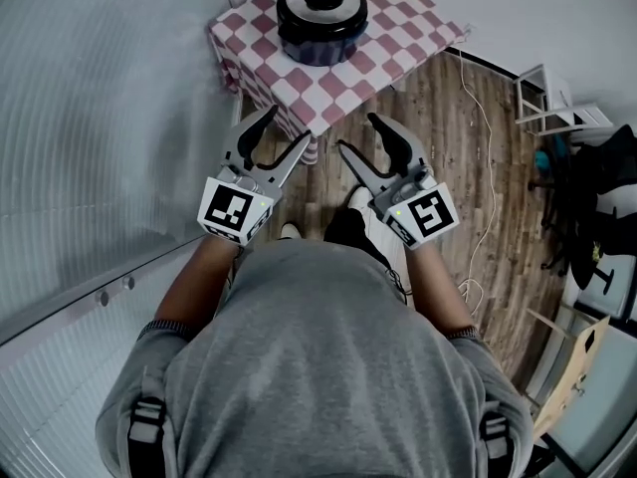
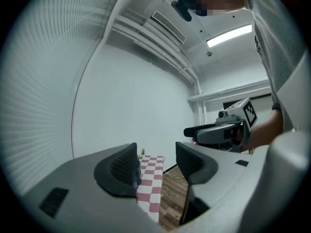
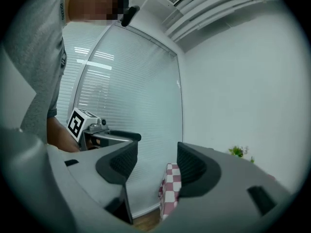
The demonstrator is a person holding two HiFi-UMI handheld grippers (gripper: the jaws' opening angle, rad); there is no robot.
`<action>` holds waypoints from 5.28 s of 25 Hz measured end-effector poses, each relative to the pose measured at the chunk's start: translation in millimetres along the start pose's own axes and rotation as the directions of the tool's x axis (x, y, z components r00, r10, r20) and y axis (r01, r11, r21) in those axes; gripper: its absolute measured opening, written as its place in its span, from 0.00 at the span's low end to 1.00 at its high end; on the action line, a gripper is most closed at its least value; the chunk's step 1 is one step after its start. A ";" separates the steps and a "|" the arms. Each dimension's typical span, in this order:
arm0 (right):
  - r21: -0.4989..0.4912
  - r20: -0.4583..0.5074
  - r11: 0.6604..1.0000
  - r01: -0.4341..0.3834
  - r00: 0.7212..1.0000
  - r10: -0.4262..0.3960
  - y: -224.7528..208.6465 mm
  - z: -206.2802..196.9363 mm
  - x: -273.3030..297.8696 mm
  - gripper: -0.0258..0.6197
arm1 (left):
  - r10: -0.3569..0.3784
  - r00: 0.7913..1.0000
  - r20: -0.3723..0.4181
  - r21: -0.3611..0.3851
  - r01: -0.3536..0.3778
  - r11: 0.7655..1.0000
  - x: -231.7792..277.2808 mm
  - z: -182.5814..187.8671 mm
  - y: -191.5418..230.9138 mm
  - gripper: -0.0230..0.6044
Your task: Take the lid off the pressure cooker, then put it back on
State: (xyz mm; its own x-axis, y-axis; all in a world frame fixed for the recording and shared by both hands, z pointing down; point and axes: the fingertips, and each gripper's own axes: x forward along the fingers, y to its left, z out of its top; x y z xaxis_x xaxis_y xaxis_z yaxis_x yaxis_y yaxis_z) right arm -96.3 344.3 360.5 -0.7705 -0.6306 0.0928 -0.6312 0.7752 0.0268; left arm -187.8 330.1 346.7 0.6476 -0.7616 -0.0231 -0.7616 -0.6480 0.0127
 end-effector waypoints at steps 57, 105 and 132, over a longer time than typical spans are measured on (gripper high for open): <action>-0.070 -0.110 0.948 -0.311 0.947 0.303 -246.4 -8.8 153.4 0.43 | 0.293 0.956 -0.030 0.019 -0.292 0.956 231.4 -10.3 141.5 0.45; -0.104 -0.729 0.633 -0.767 0.492 0.476 -298.4 -126.7 304.5 0.55 | -0.007 0.607 -0.795 0.192 0.262 0.946 328.4 -159.2 231.4 0.55; -0.002 -0.860 0.497 -0.868 0.255 0.442 -286.2 -152.1 317.7 0.51 | -0.219 0.348 -0.911 -0.064 0.406 0.912 339.7 -186.6 229.9 0.54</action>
State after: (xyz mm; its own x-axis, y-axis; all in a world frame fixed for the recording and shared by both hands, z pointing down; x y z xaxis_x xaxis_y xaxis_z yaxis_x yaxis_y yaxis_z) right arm -147.0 -72.1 533.7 -0.3994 0.2144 0.8914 0.3556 0.9324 -0.0649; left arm -138.2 -79.3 528.4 0.4147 -0.1317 0.9004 -0.4294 -0.9007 0.0661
